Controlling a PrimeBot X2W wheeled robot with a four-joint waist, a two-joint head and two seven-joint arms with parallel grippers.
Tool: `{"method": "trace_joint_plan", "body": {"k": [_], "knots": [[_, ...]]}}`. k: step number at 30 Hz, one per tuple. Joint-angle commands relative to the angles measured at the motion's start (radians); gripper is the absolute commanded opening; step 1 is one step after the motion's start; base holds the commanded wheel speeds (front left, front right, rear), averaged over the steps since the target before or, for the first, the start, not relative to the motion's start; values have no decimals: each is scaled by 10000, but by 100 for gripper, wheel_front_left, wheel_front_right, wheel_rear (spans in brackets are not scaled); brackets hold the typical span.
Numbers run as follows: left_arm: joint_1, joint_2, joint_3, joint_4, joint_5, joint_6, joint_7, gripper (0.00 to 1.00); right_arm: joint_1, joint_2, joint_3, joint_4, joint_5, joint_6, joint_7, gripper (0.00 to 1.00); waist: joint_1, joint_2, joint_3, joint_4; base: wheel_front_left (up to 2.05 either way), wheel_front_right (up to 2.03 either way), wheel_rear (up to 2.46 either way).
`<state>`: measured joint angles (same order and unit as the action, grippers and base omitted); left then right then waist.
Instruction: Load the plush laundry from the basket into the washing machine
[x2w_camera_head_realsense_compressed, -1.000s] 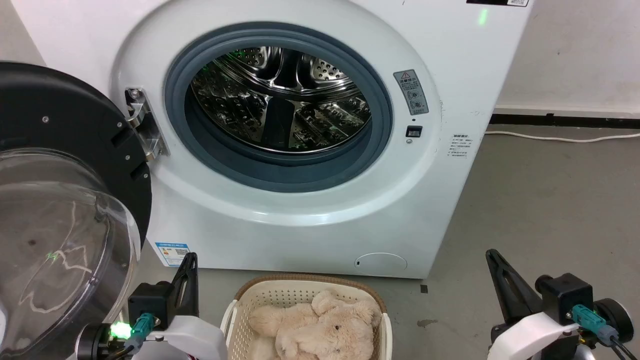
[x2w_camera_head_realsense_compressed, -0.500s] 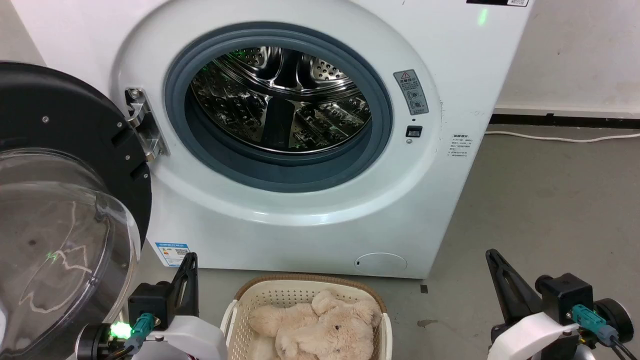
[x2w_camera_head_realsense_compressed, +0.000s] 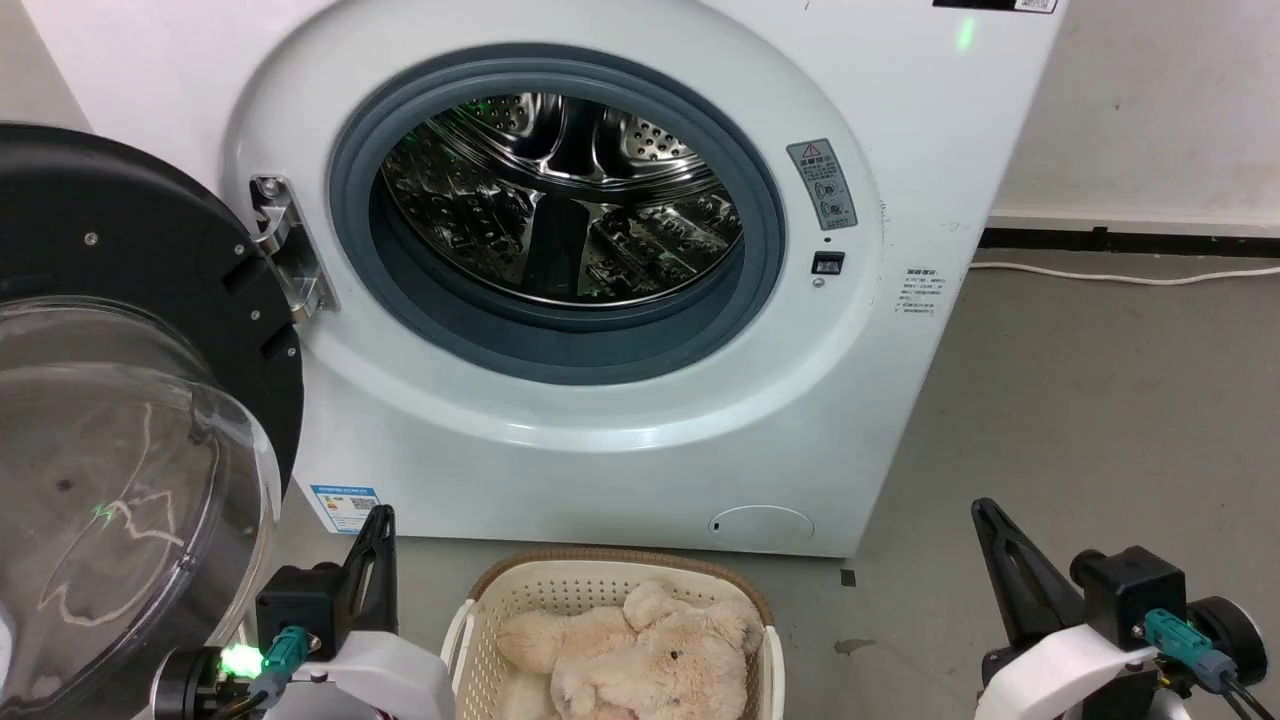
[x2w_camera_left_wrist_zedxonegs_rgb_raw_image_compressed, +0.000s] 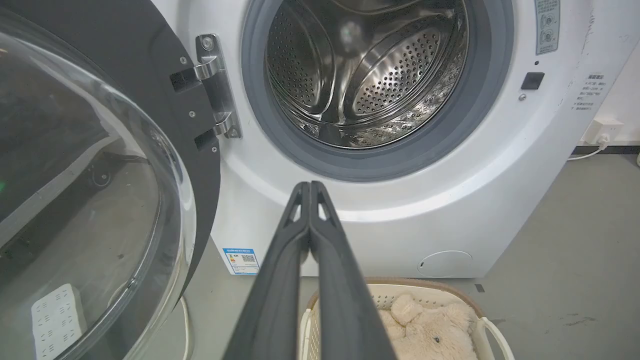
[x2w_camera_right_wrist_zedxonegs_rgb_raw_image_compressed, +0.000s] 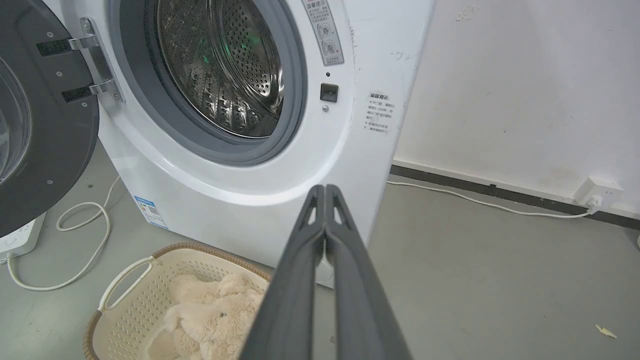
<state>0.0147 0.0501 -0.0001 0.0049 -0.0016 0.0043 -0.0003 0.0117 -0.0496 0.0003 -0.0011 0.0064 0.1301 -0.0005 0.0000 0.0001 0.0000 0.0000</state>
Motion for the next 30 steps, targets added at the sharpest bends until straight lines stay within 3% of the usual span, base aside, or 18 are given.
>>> {"method": "trace_joint_plan", "body": {"k": [1,9,10,30], "knots": [[-147,1,1,-49,16,-43,3,0,-117,-6,-3,11,-64,6,5,0,0,-1,0,0,0,0,0],[-147,1,1,-49,16,-43,3,0,-117,-6,-3,11,-64,6,5,0,0,-1,0,0,0,0,0],[0,0,0,0,0,2,-1,100,0,0,0,0,-1,0,-1,100,0,-1,0,0,0,0,0],[-167,1,-246,14,-53,36,-317,100,-169,-1,-238,47,349,-1,-317,100,0,-1,379,-95,0,0,0]]}}
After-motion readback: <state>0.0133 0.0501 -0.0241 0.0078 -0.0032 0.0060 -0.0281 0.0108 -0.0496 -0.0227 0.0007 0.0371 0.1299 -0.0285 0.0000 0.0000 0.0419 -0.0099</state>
